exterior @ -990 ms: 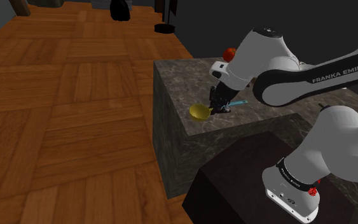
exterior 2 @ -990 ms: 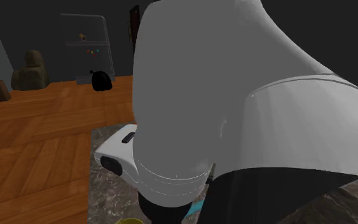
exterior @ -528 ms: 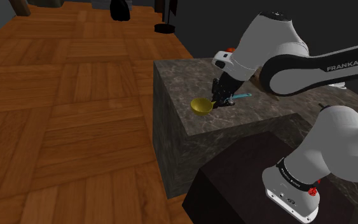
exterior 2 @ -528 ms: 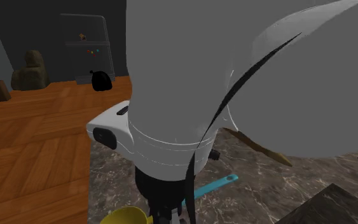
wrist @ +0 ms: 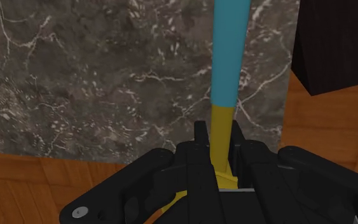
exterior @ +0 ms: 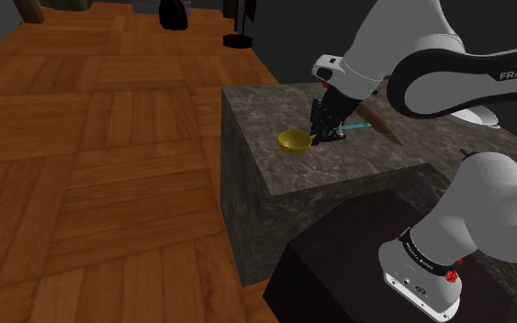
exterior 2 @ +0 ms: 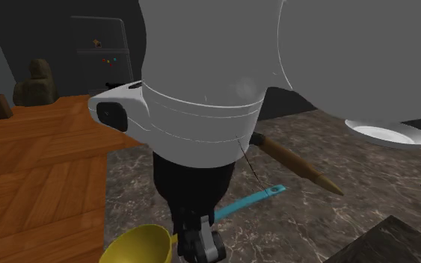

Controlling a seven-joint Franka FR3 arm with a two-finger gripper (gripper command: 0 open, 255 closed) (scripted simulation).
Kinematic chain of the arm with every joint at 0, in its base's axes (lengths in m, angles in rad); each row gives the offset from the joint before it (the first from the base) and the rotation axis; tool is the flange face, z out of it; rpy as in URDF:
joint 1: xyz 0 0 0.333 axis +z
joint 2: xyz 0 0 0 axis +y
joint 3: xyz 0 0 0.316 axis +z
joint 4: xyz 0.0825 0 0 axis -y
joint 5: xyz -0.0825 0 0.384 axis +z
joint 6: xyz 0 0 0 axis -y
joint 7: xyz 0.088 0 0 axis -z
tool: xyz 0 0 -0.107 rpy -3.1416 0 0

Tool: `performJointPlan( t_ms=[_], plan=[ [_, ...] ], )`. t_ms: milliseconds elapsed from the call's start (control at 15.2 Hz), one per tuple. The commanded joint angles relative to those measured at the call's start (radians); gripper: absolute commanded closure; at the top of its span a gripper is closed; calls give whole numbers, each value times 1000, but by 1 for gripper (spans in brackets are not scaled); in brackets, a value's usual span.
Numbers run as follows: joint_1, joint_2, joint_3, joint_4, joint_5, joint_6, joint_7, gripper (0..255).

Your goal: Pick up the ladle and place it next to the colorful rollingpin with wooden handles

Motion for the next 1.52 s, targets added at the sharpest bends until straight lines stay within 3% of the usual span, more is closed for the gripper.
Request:
performJointPlan(
  t_ms=[0,330,726,1452],
  plan=[
    [1,-10,0,22,2,-33,-3,255],
    [-31,-199,-38,-79,-22,-117,-54,255],
    [-111,-500,-108,-204,-76,-289,-153,255],
    [-364,-997,-319,-280,-252,-699,-434,255]
  ],
)
